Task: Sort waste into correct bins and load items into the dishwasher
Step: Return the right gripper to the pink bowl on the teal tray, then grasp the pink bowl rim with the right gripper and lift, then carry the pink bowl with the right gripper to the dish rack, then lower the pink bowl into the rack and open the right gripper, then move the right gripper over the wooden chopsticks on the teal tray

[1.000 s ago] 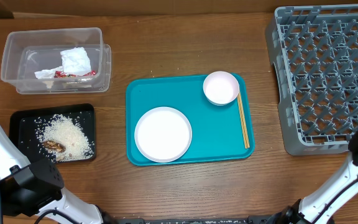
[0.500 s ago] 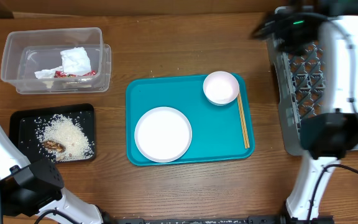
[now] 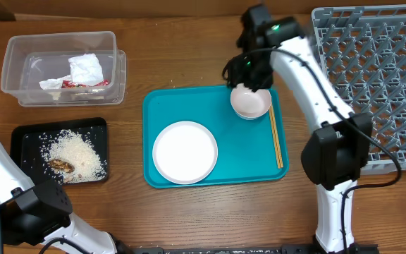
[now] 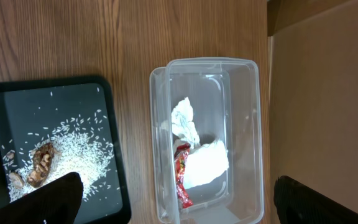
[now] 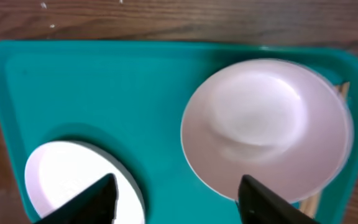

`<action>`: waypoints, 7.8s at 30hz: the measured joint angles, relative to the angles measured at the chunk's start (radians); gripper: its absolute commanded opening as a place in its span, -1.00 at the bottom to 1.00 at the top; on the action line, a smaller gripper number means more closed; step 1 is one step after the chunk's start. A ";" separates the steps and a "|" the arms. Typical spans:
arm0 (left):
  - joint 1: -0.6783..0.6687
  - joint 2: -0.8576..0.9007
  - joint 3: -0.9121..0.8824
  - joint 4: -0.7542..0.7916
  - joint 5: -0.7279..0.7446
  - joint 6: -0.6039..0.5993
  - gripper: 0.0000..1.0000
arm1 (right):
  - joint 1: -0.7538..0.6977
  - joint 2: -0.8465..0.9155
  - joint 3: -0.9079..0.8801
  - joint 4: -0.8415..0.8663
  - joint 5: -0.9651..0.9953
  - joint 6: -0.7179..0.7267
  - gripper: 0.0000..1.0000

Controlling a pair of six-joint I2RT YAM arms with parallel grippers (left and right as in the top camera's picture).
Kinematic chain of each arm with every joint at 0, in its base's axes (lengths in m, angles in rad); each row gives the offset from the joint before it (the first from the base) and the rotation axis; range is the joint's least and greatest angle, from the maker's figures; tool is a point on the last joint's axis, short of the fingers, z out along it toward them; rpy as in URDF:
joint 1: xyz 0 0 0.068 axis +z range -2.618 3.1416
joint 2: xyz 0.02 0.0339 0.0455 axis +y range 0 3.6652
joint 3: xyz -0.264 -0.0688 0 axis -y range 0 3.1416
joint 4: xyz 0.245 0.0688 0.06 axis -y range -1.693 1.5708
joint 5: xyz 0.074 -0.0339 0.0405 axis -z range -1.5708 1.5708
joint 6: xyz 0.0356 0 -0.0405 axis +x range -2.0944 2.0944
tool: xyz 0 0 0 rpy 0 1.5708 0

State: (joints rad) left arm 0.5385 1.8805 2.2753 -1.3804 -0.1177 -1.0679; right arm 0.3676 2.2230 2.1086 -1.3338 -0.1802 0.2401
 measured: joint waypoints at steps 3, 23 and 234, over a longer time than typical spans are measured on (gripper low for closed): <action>0.000 0.000 0.000 0.000 0.000 0.000 1.00 | 0.039 0.000 -0.069 0.054 0.071 0.023 0.39; 0.000 0.000 0.000 0.000 0.000 0.000 1.00 | 0.164 0.010 -0.283 0.220 0.389 0.121 -0.52; 0.000 0.000 0.000 0.000 0.000 0.000 0.99 | -0.040 0.081 -0.093 -0.190 0.188 -0.087 0.01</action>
State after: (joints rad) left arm 0.5385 1.8805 2.2753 -1.3804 -0.1177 -1.0679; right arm 0.3279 2.3043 2.0159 -1.5242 0.0078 0.1528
